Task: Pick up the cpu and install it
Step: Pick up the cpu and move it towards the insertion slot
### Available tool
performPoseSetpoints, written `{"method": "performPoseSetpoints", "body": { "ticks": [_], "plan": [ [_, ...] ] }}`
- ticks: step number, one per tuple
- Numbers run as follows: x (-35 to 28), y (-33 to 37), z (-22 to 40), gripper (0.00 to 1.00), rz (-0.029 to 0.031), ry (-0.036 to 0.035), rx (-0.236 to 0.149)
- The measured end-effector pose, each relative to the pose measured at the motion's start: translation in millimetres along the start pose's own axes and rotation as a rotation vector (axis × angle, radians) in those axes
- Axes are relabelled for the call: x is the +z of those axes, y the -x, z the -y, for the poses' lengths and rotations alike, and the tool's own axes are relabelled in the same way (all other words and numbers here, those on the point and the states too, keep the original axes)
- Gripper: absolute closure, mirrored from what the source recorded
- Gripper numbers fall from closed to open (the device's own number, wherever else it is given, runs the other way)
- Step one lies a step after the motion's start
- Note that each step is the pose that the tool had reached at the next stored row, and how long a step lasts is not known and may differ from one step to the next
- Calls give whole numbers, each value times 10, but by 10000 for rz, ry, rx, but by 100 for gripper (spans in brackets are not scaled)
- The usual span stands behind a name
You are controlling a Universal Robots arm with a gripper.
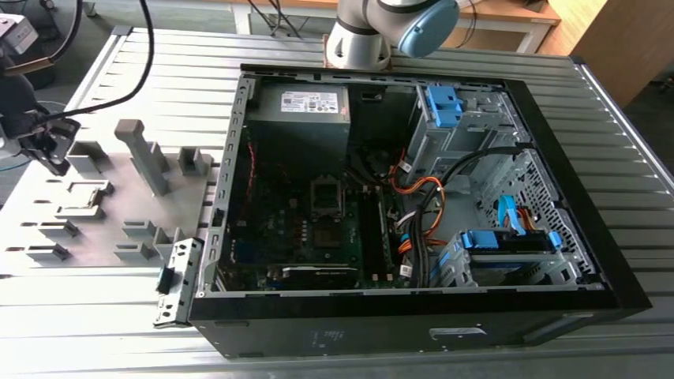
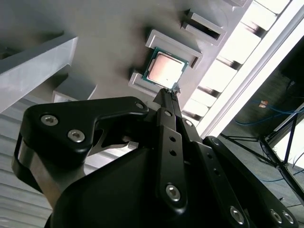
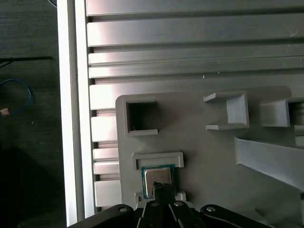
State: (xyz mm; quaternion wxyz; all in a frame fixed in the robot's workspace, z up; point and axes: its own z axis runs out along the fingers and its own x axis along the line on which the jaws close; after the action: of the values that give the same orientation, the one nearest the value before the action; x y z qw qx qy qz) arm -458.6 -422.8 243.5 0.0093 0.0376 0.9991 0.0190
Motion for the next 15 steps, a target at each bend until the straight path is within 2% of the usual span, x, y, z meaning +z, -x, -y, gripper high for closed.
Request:
{"method": "performPoseSetpoints", "body": {
  "ticks": [8,15],
  "plan": [
    [88,-2,14,89,-1,1,-59],
    [126,-2,16,89,-10,2,-219]
  ]
}}
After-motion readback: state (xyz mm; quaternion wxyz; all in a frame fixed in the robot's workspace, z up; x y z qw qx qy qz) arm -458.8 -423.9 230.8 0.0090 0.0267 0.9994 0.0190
